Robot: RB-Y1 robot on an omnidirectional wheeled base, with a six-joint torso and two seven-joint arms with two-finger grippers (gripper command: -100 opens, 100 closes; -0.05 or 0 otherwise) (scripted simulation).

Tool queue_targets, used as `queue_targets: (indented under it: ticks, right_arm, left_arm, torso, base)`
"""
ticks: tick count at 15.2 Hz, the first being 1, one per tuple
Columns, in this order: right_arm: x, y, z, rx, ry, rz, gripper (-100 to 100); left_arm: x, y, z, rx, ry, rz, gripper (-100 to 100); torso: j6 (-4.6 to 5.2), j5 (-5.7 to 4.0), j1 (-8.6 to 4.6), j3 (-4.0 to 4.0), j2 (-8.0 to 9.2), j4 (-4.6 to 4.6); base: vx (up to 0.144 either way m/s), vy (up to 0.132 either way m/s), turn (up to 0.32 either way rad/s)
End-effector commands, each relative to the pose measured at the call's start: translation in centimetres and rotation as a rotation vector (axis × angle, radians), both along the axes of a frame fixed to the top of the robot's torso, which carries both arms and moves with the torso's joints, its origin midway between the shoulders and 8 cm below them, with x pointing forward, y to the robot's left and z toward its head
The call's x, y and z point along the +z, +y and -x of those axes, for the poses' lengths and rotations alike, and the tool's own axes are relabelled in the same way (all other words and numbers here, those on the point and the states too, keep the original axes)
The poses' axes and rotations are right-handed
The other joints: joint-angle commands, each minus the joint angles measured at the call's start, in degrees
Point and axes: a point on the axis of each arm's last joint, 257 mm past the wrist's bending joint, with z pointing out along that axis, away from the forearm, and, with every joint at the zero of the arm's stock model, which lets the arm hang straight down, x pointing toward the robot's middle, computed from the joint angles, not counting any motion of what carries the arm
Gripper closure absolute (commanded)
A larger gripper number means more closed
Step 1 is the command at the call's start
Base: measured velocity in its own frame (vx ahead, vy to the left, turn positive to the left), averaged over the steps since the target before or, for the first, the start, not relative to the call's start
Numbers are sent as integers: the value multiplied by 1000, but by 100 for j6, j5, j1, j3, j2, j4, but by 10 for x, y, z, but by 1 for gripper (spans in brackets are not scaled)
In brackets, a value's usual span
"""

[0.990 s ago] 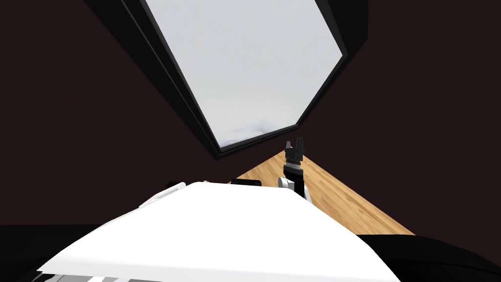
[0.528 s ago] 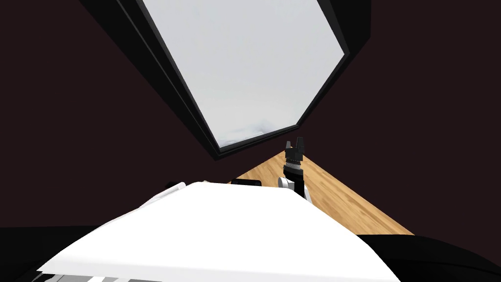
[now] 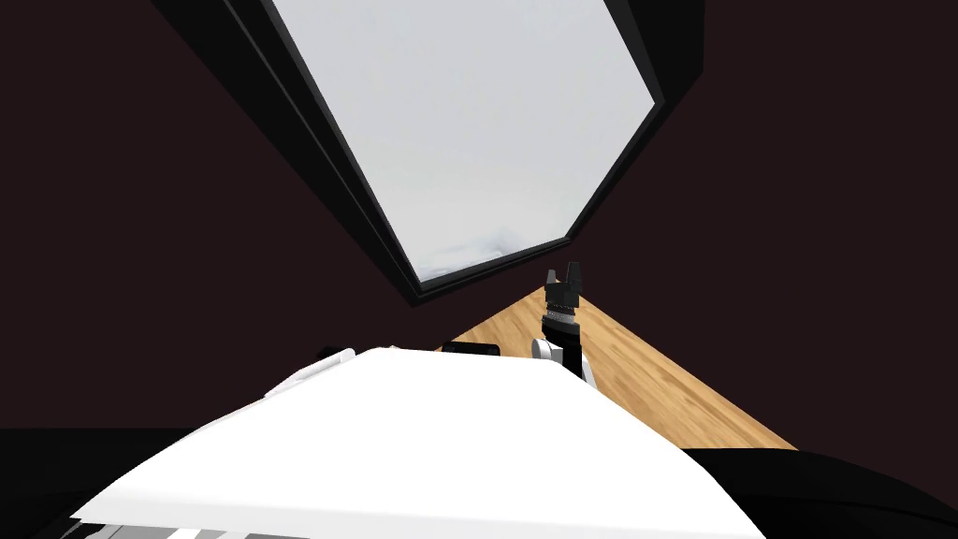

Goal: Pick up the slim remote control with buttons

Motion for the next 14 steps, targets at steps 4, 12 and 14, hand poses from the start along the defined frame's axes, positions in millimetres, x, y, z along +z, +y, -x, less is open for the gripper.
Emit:
queue_targets:
  ticks: [4, 12, 14]
  right_arm:
    - [0, 0, 0, 0, 0, 0, 0]
    - [0, 0, 0, 0, 0, 0, 0]
    - [0, 0, 0, 0, 0, 0, 0]
  left_arm:
    - [7, -7, 0, 14, 1, 0, 100]
    - [16, -23, 3, 29, 7, 9, 100]
    - [15, -21, 3, 25, 6, 8, 100]
  torso:
    - [-2, 1, -3, -1, -2, 0]
    - [-1, 0, -6, 1, 1, 1]
    - [-2, -1, -6, 1, 1, 1]
  base:
    - [-9, 23, -24]
    - [-12, 21, -27]
    - [-8, 15, -17]
